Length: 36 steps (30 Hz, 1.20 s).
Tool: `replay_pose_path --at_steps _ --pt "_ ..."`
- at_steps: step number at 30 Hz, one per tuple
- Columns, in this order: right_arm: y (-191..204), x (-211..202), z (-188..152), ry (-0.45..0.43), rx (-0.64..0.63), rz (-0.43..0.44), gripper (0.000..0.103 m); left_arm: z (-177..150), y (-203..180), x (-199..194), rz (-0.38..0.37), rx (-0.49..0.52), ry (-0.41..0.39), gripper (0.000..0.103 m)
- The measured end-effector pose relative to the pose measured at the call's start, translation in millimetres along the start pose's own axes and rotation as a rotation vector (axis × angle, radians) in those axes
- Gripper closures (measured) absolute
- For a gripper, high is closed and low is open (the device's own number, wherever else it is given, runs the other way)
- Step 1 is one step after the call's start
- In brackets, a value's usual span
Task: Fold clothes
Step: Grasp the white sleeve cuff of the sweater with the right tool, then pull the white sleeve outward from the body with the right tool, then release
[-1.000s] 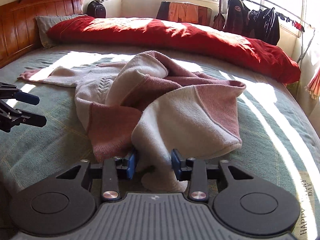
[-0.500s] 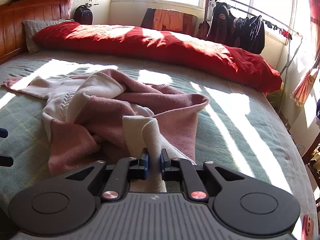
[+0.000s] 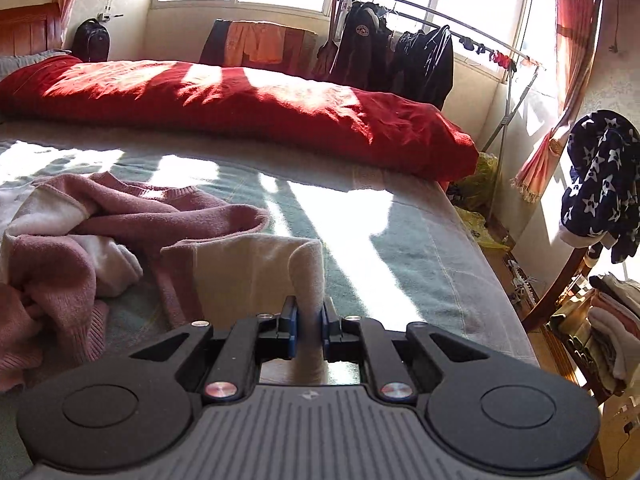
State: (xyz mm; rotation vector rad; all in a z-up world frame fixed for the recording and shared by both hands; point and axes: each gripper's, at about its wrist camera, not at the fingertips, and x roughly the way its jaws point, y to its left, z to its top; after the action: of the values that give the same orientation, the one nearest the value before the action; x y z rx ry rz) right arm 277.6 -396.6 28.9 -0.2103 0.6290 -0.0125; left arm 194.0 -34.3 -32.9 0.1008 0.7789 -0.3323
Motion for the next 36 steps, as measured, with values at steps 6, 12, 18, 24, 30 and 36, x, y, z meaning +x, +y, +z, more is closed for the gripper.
replay_pose_path --at_steps 6,12,18,24,30,36 --pt "-37 19 5 0.02 0.009 -0.066 0.091 6 -7 10 0.009 0.013 0.021 0.011" --pt "-76 40 13 0.041 0.022 -0.155 0.091 13 -11 20 0.018 0.018 0.039 0.011" --pt "-113 56 16 0.057 0.045 -0.249 0.091 20 -16 21 0.015 0.031 0.035 0.011" --pt "-147 69 14 0.109 0.094 -0.31 0.103 24 -18 22 0.009 0.037 0.031 0.011" --pt "-146 75 -8 0.146 0.241 -0.114 0.085 21 -17 27 0.013 0.033 0.049 0.011" --pt "-135 75 -39 0.189 0.509 0.141 0.07 16 -14 28 -0.003 0.023 0.065 0.01"
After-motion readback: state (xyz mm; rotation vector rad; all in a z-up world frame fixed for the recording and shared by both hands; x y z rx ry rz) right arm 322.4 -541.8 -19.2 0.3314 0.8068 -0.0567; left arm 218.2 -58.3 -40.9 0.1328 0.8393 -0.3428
